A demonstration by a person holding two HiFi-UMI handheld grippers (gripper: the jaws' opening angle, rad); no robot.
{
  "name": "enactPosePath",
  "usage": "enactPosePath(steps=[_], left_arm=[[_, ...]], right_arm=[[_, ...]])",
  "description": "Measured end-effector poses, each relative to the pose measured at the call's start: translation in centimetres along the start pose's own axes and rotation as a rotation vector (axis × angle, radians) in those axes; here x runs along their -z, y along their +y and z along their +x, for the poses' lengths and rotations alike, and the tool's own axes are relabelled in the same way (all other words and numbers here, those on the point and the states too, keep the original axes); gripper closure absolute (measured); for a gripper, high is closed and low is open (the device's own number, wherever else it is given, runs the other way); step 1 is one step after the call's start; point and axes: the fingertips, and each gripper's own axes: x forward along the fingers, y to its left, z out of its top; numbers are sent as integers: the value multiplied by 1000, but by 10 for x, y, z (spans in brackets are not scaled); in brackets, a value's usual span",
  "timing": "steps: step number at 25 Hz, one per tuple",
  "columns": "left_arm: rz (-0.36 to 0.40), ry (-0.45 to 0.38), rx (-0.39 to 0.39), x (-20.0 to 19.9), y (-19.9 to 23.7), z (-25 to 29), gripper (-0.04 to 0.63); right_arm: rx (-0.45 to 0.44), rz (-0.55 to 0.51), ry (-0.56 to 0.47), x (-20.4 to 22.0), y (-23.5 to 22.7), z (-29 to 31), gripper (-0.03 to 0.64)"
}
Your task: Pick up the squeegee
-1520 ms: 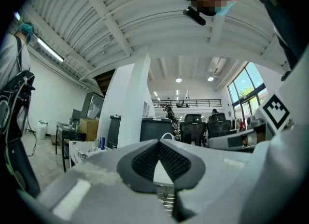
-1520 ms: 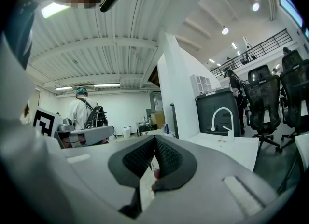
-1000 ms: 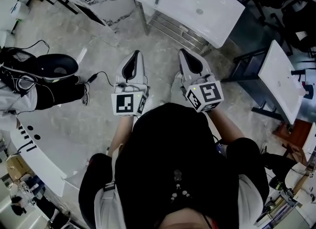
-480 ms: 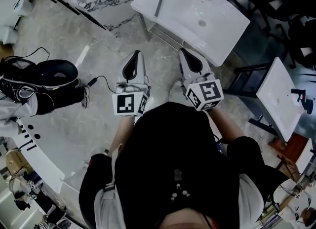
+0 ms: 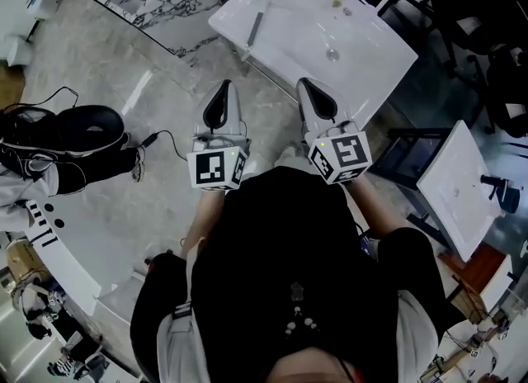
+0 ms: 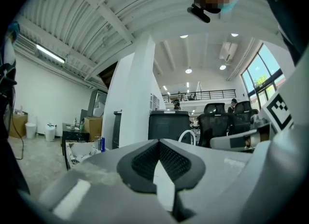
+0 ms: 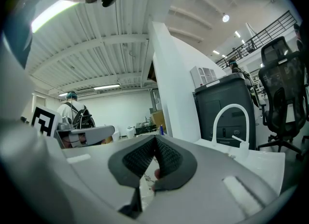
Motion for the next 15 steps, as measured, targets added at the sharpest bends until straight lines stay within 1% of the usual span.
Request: enactPosePath(steps=[6,10,15], left_arm=[[19,0,-9,0,-10,28,594],[27,22,-9,9,-15,37,594],[12,40,-27,18,-14,47,594]], right_arm=[[-5,17,-6,-5,-32,8,614],[-17,18,8,-2,-39,12,614],[-9,28,17,0,-49,15,614]])
